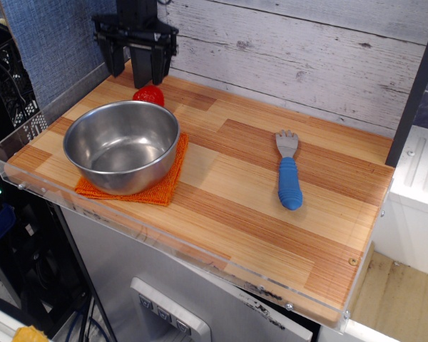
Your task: Place the strawberry so it is touching the bottom left of the fork's handle.
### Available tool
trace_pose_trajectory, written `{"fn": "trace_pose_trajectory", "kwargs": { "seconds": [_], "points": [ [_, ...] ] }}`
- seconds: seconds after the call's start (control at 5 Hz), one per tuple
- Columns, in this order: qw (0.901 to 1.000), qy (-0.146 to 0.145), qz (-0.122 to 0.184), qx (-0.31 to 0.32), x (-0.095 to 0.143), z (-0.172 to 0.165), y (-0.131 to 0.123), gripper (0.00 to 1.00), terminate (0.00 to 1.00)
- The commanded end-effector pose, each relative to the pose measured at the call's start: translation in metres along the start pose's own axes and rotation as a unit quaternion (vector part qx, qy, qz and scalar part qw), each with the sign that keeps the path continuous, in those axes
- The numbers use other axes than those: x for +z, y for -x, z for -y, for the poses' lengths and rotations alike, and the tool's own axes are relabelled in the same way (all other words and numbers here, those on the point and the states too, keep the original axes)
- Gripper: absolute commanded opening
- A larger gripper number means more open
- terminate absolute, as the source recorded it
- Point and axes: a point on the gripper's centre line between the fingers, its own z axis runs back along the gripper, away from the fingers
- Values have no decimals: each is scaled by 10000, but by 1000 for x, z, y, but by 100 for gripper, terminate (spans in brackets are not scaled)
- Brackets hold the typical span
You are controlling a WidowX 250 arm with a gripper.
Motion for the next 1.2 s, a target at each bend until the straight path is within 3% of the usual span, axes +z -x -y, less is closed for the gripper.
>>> {"fn": "trace_pose_trajectory", "kwargs": {
  "seconds": [0.0, 1.0],
  "points": [
    [9996, -209, 165, -110, 7, 1, 6, 100, 0],
    [9983, -497, -286, -134, -33, 2, 3, 100, 0]
  ]
}}
